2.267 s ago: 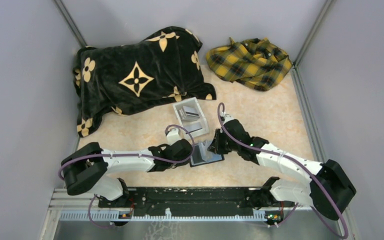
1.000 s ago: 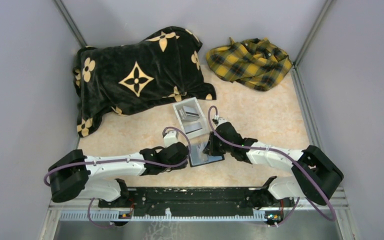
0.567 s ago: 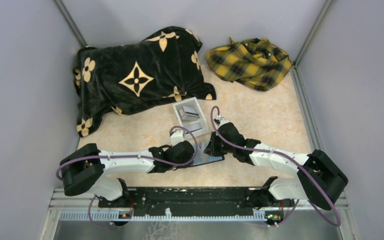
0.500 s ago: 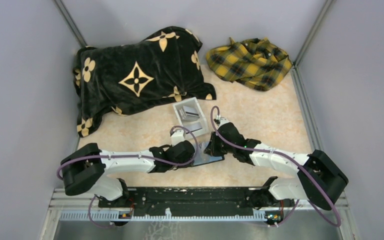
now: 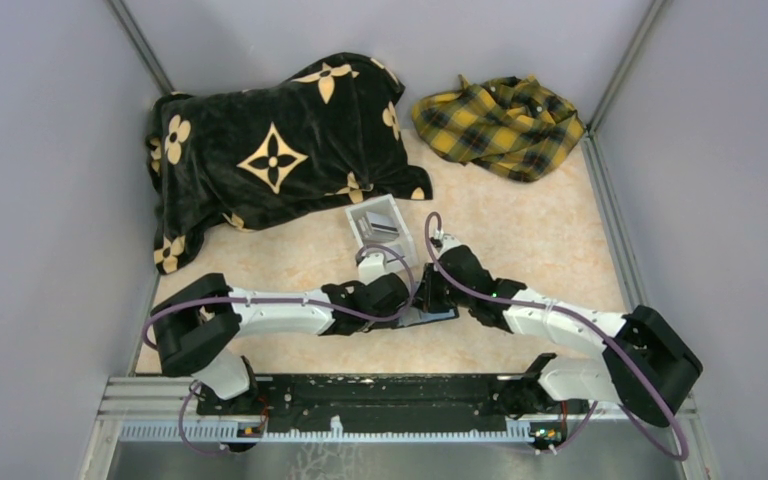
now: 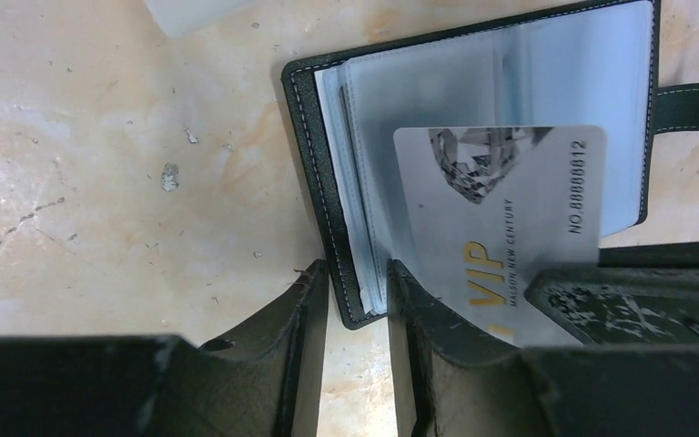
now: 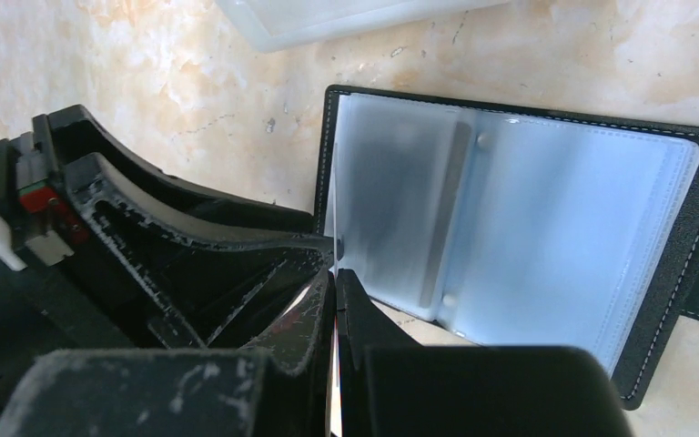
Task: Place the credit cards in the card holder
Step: Insert the credit card into the card holder, then pick up the credit card from the storage box.
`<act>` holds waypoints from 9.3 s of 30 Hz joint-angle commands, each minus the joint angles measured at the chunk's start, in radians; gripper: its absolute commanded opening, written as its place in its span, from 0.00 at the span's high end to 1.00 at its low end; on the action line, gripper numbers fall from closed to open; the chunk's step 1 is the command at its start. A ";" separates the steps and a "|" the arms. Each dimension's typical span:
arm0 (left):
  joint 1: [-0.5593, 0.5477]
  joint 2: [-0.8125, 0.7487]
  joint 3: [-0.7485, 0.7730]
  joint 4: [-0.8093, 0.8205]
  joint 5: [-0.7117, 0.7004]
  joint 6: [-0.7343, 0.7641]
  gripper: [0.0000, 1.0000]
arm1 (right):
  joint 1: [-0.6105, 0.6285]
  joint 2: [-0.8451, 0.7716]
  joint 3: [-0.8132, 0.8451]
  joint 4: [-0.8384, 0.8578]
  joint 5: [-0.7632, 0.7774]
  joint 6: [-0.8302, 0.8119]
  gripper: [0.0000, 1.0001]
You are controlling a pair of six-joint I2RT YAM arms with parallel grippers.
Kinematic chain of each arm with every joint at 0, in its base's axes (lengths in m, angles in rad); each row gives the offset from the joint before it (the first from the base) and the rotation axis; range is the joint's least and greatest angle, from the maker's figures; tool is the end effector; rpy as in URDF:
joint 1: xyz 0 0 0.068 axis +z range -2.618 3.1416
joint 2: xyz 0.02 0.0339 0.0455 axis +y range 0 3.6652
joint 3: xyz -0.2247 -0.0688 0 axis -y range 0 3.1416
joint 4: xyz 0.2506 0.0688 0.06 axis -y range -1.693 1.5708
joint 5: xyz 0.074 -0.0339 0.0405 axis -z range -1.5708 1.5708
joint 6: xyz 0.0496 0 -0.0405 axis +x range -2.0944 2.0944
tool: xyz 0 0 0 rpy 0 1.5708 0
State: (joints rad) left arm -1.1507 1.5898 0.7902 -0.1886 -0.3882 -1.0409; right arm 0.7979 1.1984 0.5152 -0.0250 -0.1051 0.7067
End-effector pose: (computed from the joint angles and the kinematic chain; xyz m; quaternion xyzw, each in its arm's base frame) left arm 0.1427 -0.2735 0.1002 -0.0037 0.9415 -0.1661 0.2932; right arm 0.1807 0.1927 0.1309 -0.0633 0.9052 0.3201 0.2722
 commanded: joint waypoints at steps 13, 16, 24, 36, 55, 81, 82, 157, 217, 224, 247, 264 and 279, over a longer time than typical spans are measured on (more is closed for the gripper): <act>-0.012 0.045 -0.036 -0.117 -0.003 -0.053 0.66 | -0.114 -0.163 0.003 -0.093 0.014 -0.065 1.00; -0.014 0.050 -0.033 -0.118 -0.001 -0.053 0.66 | -0.127 -0.157 -0.016 -0.076 -0.002 -0.067 1.00; -0.014 0.043 -0.035 -0.127 -0.005 -0.058 0.66 | -0.152 -0.128 -0.062 -0.005 -0.040 -0.062 1.00; -0.015 0.049 -0.033 -0.129 -0.004 -0.058 0.66 | -0.186 -0.094 -0.097 0.055 -0.089 -0.063 1.00; -0.016 0.055 -0.031 -0.129 -0.001 -0.060 0.66 | -0.242 -0.059 -0.158 0.146 -0.145 -0.056 1.00; -0.025 0.061 -0.034 -0.135 -0.001 -0.070 0.66 | -0.270 0.042 -0.245 0.305 -0.161 -0.040 1.00; -0.026 0.059 -0.035 -0.135 -0.001 -0.070 0.66 | -0.270 0.047 -0.247 0.306 -0.161 -0.042 1.00; -0.029 -0.047 -0.235 0.091 -0.006 -0.130 0.64 | 0.047 0.214 0.065 -0.085 0.165 -0.109 0.40; -0.029 -0.077 -0.428 0.293 0.000 -0.206 0.99 | 0.291 0.524 0.323 -0.389 0.468 0.004 0.37; -0.029 -0.108 -0.442 0.275 -0.009 -0.222 0.99 | 0.291 0.461 0.315 -0.401 0.483 0.011 0.30; -0.028 -0.401 -0.365 -0.002 -0.171 -0.205 0.61 | 0.213 0.157 0.421 -0.348 0.445 -0.163 0.29; 0.136 -0.417 -0.255 -0.038 -0.177 0.009 0.37 | -0.049 0.640 0.949 -0.329 0.124 -0.379 0.30; 0.227 -0.455 -0.310 0.046 -0.113 0.065 0.37 | -0.103 0.821 1.101 -0.337 0.084 -0.397 0.31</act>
State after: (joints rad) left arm -0.9333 1.1511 0.4965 -0.1799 -0.5232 -0.9985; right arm 0.7101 1.9976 1.5497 -0.3893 -0.0006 0.3305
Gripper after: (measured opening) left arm 0.630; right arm 0.691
